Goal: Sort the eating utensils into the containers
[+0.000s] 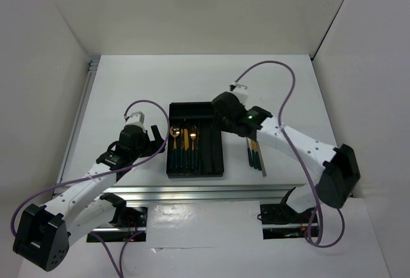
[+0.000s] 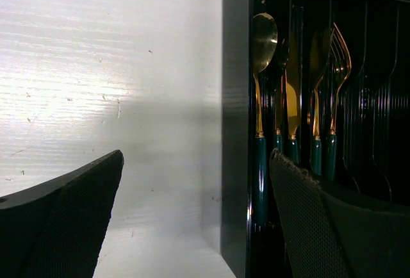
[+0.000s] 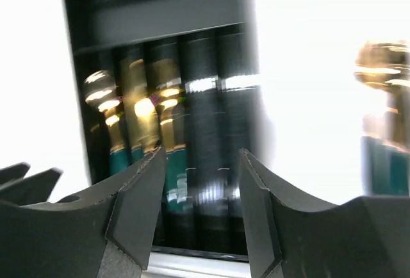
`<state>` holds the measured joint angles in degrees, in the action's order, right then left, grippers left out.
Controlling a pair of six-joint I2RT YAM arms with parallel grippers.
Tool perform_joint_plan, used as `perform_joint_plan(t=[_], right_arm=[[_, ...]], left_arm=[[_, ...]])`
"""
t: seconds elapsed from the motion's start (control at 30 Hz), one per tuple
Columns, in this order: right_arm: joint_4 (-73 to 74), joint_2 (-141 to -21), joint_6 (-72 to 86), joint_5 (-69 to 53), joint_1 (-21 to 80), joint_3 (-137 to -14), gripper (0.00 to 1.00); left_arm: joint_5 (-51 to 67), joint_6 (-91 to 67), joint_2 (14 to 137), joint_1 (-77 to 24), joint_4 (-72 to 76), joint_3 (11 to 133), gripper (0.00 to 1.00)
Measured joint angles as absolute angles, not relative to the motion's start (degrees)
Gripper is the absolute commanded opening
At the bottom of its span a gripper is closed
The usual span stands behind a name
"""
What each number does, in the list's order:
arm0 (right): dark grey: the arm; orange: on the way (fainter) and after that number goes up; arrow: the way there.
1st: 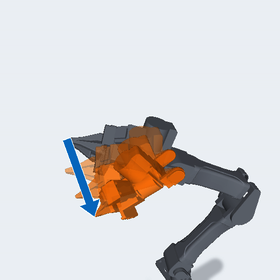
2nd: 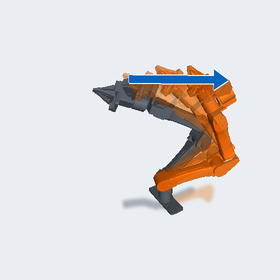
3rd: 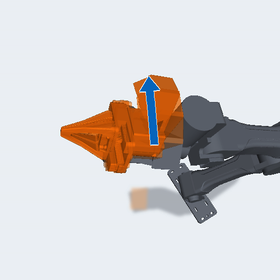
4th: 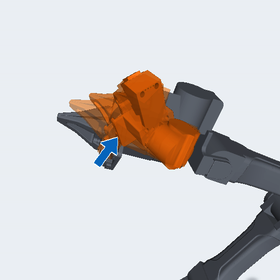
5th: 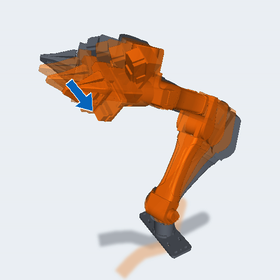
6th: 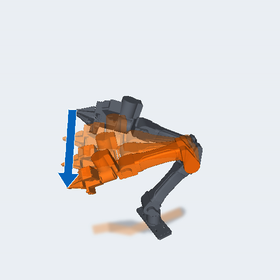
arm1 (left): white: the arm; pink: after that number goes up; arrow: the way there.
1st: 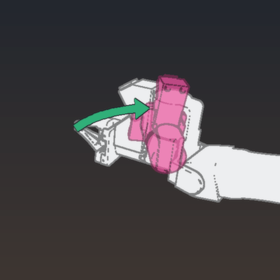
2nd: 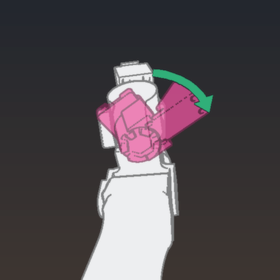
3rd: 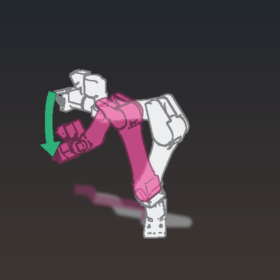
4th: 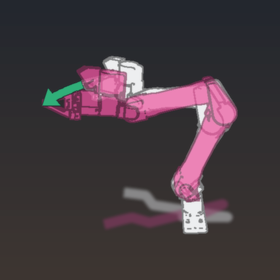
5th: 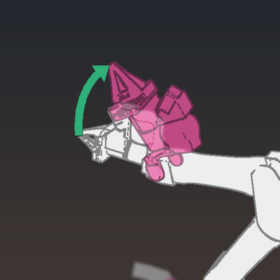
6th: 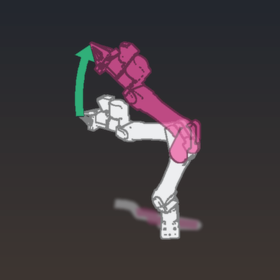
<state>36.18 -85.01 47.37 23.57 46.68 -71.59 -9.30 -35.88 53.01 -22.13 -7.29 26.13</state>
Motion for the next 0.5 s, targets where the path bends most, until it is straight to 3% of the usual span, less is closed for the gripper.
perform_joint_plan(t=[0.2, 0.5], right_arm=[[37.26, -75.50, 47.05, 23.90, 34.15, -57.63, 0.55], [34.09, -79.88, 41.95, 17.41, 27.33, -50.11, 0.44]], left_arm=[[-9.28, -35.88, 52.60, -22.13, -7.29, 26.13, 1.00], [-9.26, -35.88, 52.56, -22.13, -7.31, 25.87, 1.00]])
